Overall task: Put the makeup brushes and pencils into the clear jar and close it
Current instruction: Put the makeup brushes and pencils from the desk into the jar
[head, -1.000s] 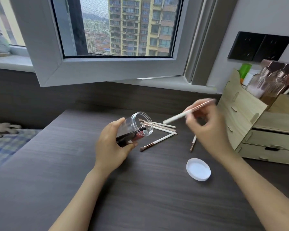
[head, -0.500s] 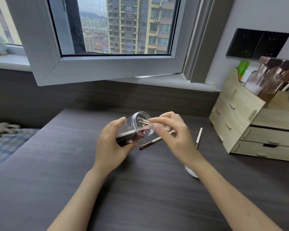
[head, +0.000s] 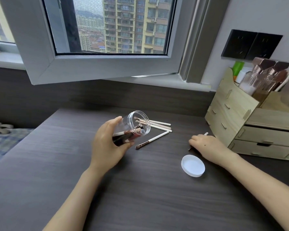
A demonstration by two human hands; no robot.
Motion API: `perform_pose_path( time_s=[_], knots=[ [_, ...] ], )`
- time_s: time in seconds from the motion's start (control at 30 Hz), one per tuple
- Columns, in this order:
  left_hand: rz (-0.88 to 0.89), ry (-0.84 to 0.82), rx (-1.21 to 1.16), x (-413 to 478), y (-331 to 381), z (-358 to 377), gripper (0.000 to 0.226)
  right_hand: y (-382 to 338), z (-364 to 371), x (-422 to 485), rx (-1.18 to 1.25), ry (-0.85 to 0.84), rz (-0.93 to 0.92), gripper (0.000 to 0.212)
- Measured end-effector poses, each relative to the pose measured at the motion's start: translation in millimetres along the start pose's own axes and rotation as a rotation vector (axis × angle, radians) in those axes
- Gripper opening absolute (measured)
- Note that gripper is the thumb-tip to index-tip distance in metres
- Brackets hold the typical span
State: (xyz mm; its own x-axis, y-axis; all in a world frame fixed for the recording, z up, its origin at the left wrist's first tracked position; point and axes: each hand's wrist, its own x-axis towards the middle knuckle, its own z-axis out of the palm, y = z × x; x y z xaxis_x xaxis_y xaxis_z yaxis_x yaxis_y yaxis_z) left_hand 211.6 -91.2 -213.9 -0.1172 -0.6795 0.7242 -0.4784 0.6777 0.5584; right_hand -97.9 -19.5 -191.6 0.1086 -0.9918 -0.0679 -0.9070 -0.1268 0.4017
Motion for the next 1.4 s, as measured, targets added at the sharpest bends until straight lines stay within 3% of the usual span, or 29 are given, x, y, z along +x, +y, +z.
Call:
perform_pose_path(
  time_s=[0.07,0.13,0.27,0.33,0.43,0.57,0.63,0.77,0.9,0.93,1.0,1.07,1.17,1.3,1.4],
  knots=[
    [0.023,-0.01,0.011,0,0,0,0.079,-2,-5,2,-0.023,0.113,-0.035,0.014],
    [0.042,-0.023,0.022,-1,-1,0,0.079,-2,-12,6,0.106,0.374,-0.006,0.019],
    [0.063,-0.025,0.032,-1,-1,0,0.079,-24,-66,-7,1.022,0.932,0.249,0.024],
    [0.068,-0.021,0.033,-1,0,-1,0.079,-43,-99,-17,1.537,1.105,0.216,0.034],
    [0.059,-0.019,0.03,-1,1,-2,0.079,-72,-126,-22,1.751,1.185,0.068,0.038],
    [0.066,-0.033,0.037,-2,3,-3,0.079,-104,-122,-4,1.714,0.995,0.023,0.018],
    [0.072,-0.039,0.042,-3,4,-4,0.08,-113,-115,7,1.548,0.938,0.07,0.004],
    [0.064,-0.037,0.044,-2,4,-6,0.08,-112,-101,20,1.025,0.941,0.062,0.022],
    [0.014,-0.025,0.044,1,1,-6,0.079,-98,-87,27,1.173,0.903,0.068,0.033],
    [0.001,-0.016,0.04,2,1,-5,0.079,-94,-78,32,1.093,0.923,0.108,0.031],
    [-0.028,0.006,0.031,3,0,-5,0.078,-92,-57,45,0.68,0.835,0.109,0.023],
    [-0.045,0.026,0.027,3,1,-5,0.077,-99,-33,57,0.338,0.668,-0.071,0.008],
    [-0.043,0.025,0.033,4,1,-5,0.077,-110,-20,67,0.064,0.534,-0.273,0.026],
    [-0.048,0.009,0.054,3,2,-6,0.077,-114,-32,71,-0.071,0.6,-0.335,0.03],
    [-0.051,0.014,0.052,3,2,-6,0.077,-108,-37,68,0.019,0.719,-0.286,0.027]
  ],
)
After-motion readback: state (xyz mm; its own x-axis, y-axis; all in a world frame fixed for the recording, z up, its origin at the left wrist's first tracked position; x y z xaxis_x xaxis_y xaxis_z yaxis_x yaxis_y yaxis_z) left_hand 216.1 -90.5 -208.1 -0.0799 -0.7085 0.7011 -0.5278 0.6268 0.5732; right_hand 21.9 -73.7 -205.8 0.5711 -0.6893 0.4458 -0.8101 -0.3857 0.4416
